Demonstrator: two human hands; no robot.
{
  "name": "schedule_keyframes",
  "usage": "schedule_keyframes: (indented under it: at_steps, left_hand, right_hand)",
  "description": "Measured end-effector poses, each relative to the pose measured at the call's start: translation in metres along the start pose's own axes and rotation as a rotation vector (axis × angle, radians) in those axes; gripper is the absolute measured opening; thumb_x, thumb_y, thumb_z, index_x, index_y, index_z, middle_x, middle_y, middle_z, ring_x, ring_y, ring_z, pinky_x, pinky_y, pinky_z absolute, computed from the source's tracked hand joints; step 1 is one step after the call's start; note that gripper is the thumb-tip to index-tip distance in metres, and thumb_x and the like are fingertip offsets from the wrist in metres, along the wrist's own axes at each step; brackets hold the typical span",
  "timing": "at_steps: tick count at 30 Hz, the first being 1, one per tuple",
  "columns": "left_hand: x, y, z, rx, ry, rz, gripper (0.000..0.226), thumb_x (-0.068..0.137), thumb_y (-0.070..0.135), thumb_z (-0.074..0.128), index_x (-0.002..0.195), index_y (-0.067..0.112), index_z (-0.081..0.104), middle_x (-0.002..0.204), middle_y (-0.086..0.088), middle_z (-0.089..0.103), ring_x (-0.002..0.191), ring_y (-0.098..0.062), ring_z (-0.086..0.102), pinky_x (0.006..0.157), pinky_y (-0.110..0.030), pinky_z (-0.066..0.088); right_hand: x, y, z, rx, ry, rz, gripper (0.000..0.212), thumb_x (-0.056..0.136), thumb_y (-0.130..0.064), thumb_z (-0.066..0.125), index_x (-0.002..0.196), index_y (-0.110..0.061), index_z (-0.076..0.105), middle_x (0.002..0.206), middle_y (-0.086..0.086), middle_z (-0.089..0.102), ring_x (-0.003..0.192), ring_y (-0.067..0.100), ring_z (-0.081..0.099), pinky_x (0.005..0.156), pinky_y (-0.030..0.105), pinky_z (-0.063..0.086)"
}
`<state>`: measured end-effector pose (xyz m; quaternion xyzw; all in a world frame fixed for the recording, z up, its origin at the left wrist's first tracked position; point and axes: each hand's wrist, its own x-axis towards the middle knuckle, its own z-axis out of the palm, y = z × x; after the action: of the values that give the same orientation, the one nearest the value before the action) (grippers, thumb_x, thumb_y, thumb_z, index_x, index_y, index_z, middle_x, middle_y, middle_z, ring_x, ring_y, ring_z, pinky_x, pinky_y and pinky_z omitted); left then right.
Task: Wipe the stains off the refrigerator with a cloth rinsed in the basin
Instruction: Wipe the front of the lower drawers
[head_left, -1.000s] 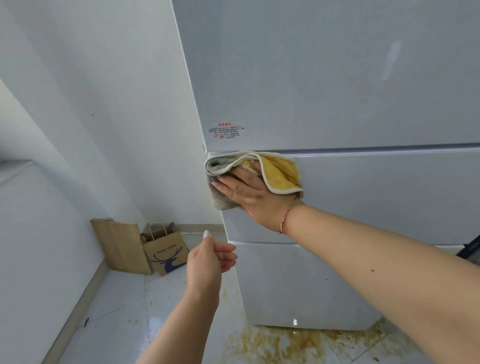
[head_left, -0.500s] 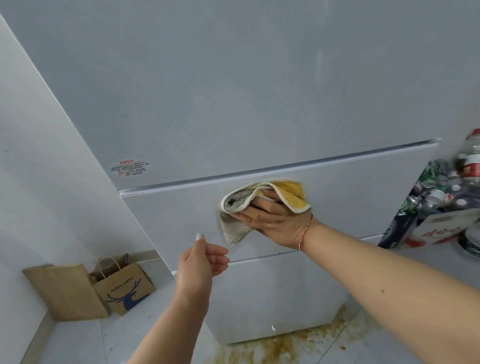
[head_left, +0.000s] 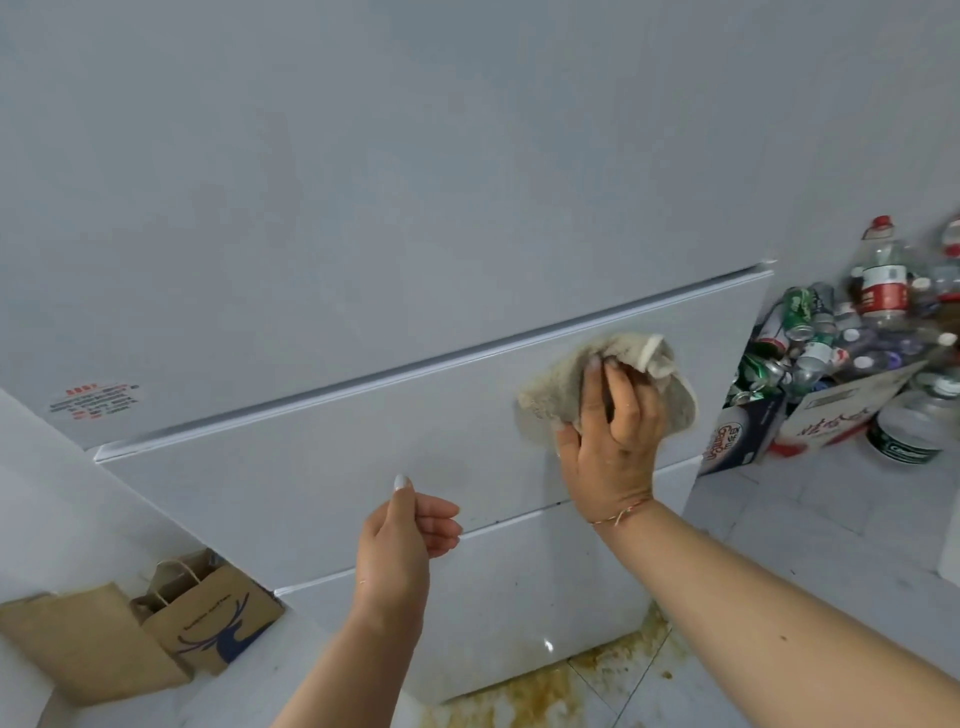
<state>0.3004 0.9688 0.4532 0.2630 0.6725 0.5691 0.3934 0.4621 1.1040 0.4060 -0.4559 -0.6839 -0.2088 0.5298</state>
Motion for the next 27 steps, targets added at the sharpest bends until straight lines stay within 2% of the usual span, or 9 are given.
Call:
schedule_keyframes:
  at_steps: [4,8,12,15,18,20,23,25,27]
  left_hand:
    - [-0.005,0.004,0.015,-0.003,0.015,0.091,0.059,0.104,0.032,0.032,0.069,-0.002,0.066,0.054,-0.009,0.061,0.06,-0.025,0.055,0.067,-0.037,0.048]
    - [-0.012,0.01,0.039,0.016,-0.036,0.135,0.059,0.104,0.031,0.032,0.069,-0.002,0.066,0.054,-0.008,0.06,0.06,-0.023,0.055,0.066,-0.034,0.047]
    - [-0.016,0.014,0.059,0.038,-0.106,0.168,0.059,0.104,0.031,0.033,0.067,-0.001,0.066,0.051,-0.005,0.059,0.06,-0.023,0.055,0.065,-0.034,0.046]
    - [-0.018,0.017,0.068,0.044,-0.138,0.186,0.059,0.104,0.03,0.032,0.065,0.001,0.066,0.052,-0.005,0.059,0.06,-0.023,0.056,0.067,-0.036,0.047]
    - [-0.02,0.02,0.068,0.041,-0.136,0.21,0.059,0.104,0.03,0.032,0.065,0.001,0.066,0.052,-0.005,0.06,0.059,-0.022,0.057,0.066,-0.035,0.048]
    - [-0.021,0.019,0.065,0.041,-0.128,0.217,0.058,0.104,0.029,0.032,0.065,0.0,0.066,0.052,-0.005,0.06,0.058,-0.022,0.056,0.065,-0.034,0.047]
    - [-0.022,0.016,0.064,0.051,-0.125,0.215,0.058,0.104,0.029,0.032,0.067,-0.001,0.066,0.052,-0.006,0.06,0.059,-0.021,0.056,0.065,-0.033,0.046]
    - [-0.022,0.014,0.064,0.053,-0.122,0.207,0.058,0.104,0.029,0.032,0.067,-0.001,0.066,0.053,-0.005,0.06,0.06,-0.022,0.056,0.065,-0.033,0.047]
    - [-0.022,0.011,0.066,0.05,-0.121,0.198,0.058,0.104,0.029,0.032,0.066,0.0,0.066,0.052,-0.006,0.06,0.061,-0.023,0.056,0.066,-0.035,0.047]
  right_hand:
    - [0.003,-0.018,-0.001,0.053,-0.007,-0.268,0.054,0.084,-0.025,0.06,0.136,-0.022,0.046,0.131,0.0,0.038,0.118,0.028,0.04,0.102,0.057,0.037]
    - [0.026,0.027,-0.006,-0.028,0.082,-0.428,0.048,0.085,-0.023,0.061,0.132,-0.027,0.051,0.131,-0.005,0.043,0.114,0.023,0.045,0.099,0.056,0.041]
    - [0.044,0.079,-0.019,-0.015,0.071,-0.154,0.044,0.092,-0.027,0.047,0.135,-0.021,0.043,0.131,0.002,0.037,0.118,0.03,0.04,0.096,0.063,0.039]
    - [0.039,0.095,-0.023,0.032,0.019,0.119,0.055,0.088,-0.026,0.048,0.14,-0.017,0.034,0.135,0.004,0.032,0.122,0.031,0.033,0.101,0.058,0.039]
    - [0.022,0.073,-0.021,0.097,0.001,0.448,0.063,0.086,-0.023,0.048,0.145,-0.013,0.032,0.141,0.007,0.03,0.127,0.027,0.027,0.107,0.047,0.034]
    - [0.007,0.042,-0.015,0.148,-0.056,0.507,0.066,0.084,-0.022,0.048,0.146,-0.012,0.03,0.142,0.008,0.027,0.127,0.029,0.027,0.107,0.047,0.035]
    - [-0.012,0.004,-0.009,0.105,-0.159,0.261,0.065,0.083,-0.031,0.052,0.143,-0.017,0.03,0.136,0.006,0.031,0.121,0.031,0.034,0.101,0.051,0.041]
    - [-0.011,0.006,-0.009,0.089,-0.128,0.113,0.061,0.083,-0.033,0.056,0.14,-0.02,0.035,0.131,0.004,0.036,0.116,0.03,0.039,0.096,0.055,0.044]
    - [-0.003,0.023,-0.011,0.089,-0.096,0.065,0.061,0.083,-0.032,0.058,0.139,-0.021,0.037,0.128,0.002,0.038,0.114,0.03,0.04,0.092,0.057,0.045]
